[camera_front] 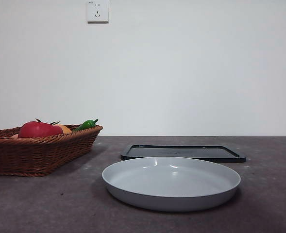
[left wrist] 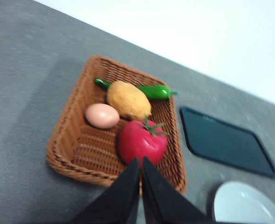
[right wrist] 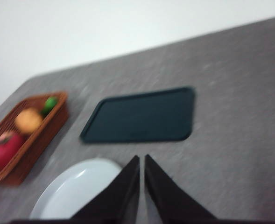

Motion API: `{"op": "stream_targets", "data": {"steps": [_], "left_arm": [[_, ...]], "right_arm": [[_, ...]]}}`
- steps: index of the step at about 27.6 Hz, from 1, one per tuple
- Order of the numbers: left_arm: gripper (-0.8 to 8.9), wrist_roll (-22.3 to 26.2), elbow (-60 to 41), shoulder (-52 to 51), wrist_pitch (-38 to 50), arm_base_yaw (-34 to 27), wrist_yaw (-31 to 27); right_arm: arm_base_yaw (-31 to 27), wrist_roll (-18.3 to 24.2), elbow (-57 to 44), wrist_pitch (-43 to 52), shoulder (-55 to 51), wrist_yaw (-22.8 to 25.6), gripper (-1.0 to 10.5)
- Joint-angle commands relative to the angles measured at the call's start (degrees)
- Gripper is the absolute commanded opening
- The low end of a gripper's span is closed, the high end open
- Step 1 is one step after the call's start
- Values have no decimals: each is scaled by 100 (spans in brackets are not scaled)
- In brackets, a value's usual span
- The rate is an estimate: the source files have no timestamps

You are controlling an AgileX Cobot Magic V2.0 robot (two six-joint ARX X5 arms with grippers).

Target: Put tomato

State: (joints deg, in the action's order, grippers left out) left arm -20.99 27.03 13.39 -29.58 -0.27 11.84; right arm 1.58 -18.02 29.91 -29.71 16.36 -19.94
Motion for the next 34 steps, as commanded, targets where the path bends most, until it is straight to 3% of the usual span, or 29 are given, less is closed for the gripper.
{"op": "stream_targets", "data": {"steps": [1, 7, 17, 24, 28, 34], "left_arm": [[10, 533, 415, 354, -208, -9, 330], [10, 1029, 1211, 1174, -763, 2, 999], [10, 1338, 2315, 2240, -1655, 369, 1591], [9, 1572, 2490, 2437, -2170, 846, 1589], [10, 1604, 2487, 2441, -2243, 872, 1589], [33, 1604, 2490, 2441, -2243, 872, 1587]], "right_arm": [[22, 428, 481, -291, 479, -326, 6], [195, 883, 1456, -992, 1504, -916, 6], [1268, 1445, 2542, -1967, 2761, -984, 6], [2376, 1593, 2559, -2184, 3080, -514, 6], [2618, 1598, 2559, -2184, 3080, -262, 5], [2706, 1591, 2559, -2177, 3077, -249, 6]]}}
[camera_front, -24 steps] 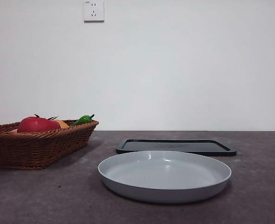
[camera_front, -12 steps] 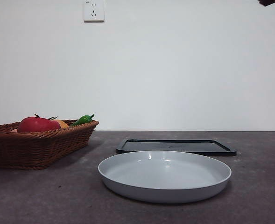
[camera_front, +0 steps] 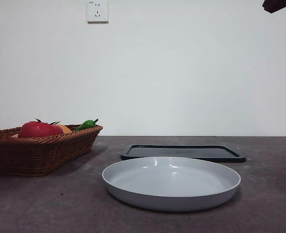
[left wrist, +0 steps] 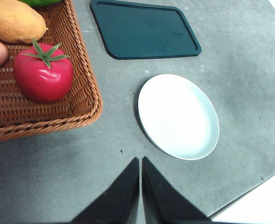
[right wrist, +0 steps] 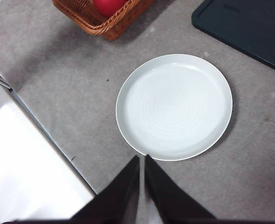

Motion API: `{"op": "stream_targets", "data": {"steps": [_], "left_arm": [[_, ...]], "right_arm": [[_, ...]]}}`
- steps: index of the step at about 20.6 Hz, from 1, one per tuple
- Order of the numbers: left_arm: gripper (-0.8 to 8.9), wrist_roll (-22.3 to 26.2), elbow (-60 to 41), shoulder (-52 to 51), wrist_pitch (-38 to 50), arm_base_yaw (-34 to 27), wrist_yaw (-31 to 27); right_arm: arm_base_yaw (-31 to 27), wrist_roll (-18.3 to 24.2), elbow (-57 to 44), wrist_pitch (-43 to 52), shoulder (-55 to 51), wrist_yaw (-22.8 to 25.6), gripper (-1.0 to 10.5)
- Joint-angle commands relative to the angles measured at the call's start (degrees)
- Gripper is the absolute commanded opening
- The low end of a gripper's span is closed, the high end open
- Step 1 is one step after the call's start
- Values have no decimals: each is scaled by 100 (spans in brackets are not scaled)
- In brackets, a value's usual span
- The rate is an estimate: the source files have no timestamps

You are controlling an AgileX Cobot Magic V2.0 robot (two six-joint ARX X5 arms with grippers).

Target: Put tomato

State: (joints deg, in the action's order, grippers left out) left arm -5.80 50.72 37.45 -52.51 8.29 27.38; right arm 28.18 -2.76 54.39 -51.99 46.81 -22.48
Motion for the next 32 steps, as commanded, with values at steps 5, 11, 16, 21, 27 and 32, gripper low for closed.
{"op": "stream_targets", "data": {"steps": [5, 11, 16, 21, 27, 32], "left_arm": [[370, 83, 118, 35, 35, 15, 26], [477, 85, 118, 52, 103, 15, -79], [475, 90, 118, 273, 323, 15, -627], [468, 221, 118, 802, 1078, 15, -850], [465, 540, 118, 1742, 2153, 20, -940], [465, 887, 120, 2640, 2874, 68, -1298]], "right_arm": [[46, 59, 111, 50, 33, 4, 231], [46, 52, 111, 50, 33, 4, 436], [46, 52, 111, 105, 33, 2, 436], [48, 44, 111, 118, 33, 4, 436], [46, 44, 111, 120, 33, 4, 435], [46, 44, 111, 118, 33, 4, 435]]}}
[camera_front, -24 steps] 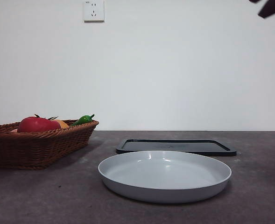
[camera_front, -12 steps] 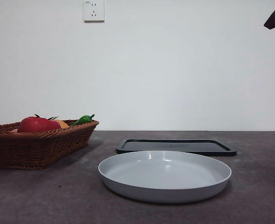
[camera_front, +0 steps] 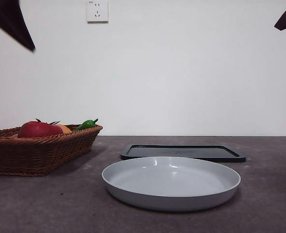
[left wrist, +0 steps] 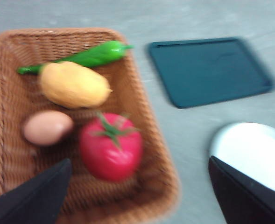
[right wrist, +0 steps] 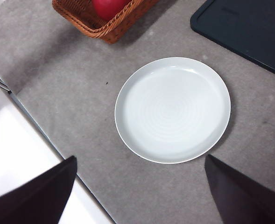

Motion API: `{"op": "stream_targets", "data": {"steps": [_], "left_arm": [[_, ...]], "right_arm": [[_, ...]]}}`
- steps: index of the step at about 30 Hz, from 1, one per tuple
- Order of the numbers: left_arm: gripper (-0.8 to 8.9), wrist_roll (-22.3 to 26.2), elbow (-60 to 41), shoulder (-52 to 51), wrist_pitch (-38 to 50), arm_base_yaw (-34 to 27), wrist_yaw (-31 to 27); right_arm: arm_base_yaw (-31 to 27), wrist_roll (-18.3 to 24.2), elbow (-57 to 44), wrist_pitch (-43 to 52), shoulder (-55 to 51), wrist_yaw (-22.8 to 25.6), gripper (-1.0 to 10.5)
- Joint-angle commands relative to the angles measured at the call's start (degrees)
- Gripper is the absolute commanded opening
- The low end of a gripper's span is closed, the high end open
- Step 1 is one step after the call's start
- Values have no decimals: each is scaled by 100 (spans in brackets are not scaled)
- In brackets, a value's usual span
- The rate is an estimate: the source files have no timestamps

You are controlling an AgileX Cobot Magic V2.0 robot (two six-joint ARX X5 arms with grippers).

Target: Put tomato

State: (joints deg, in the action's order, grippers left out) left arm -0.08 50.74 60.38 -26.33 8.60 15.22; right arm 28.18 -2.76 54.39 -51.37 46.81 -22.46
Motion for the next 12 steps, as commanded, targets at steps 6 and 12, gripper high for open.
{"op": "stream_targets", "data": {"steps": [6, 12], "left_arm": [[465, 514, 118, 1373, 1121, 50, -238], [466, 610, 118, 2199, 1556, 50, -323]], "right_arm": [[46, 39, 111, 55, 33, 0, 435], [46, 15, 111, 55, 33, 2, 435]]}}
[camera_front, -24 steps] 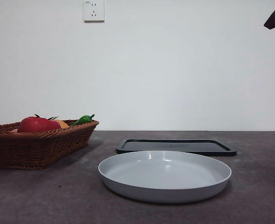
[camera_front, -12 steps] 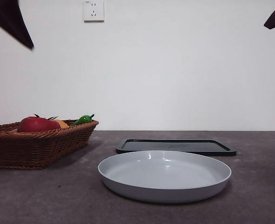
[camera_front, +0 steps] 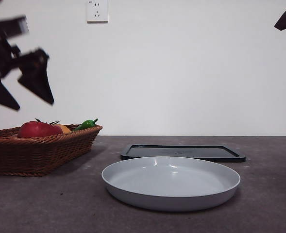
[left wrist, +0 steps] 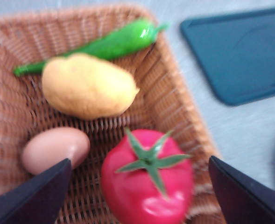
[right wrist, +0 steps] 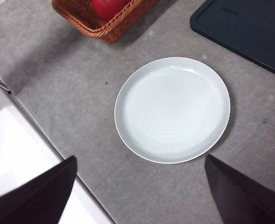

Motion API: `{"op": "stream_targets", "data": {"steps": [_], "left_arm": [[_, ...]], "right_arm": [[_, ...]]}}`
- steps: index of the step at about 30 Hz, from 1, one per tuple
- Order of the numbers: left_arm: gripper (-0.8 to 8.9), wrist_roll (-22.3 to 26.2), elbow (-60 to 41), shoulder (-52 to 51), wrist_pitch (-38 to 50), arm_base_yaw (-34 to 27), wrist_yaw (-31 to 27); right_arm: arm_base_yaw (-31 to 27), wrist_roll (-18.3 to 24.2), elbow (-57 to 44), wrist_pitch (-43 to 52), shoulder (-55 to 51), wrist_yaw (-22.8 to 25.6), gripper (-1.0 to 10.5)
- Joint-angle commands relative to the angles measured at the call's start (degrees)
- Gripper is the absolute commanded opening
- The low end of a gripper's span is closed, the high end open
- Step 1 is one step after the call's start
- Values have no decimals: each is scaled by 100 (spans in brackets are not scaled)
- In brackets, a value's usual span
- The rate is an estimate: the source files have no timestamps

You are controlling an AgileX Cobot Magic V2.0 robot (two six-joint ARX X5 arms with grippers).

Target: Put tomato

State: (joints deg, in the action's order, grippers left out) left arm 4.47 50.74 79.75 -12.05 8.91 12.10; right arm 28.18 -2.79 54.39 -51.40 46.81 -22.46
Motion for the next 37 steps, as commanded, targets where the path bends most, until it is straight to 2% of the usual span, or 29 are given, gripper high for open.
{"op": "stream_targets", "data": {"steps": [1, 16, 22, 24, 33, 37], "left_arm": [[466, 208, 118, 387, 164, 20, -11], [460, 278, 118, 1178, 417, 63, -11], [267, 275, 118, 1178, 398, 72, -11], [242, 238, 118, 1178, 398, 72, -11], [243, -107, 225, 734, 297, 129, 2], [243, -122, 374, 192, 114, 278, 348]], "right_arm": [[46, 15, 111, 55, 33, 2, 435], [46, -22, 111, 61, 33, 2, 435], [46, -22, 111, 81, 33, 2, 435], [46, -22, 111, 81, 33, 4, 435], [46, -20, 111, 81, 33, 4, 435], [46, -20, 111, 129, 33, 7, 435]]}}
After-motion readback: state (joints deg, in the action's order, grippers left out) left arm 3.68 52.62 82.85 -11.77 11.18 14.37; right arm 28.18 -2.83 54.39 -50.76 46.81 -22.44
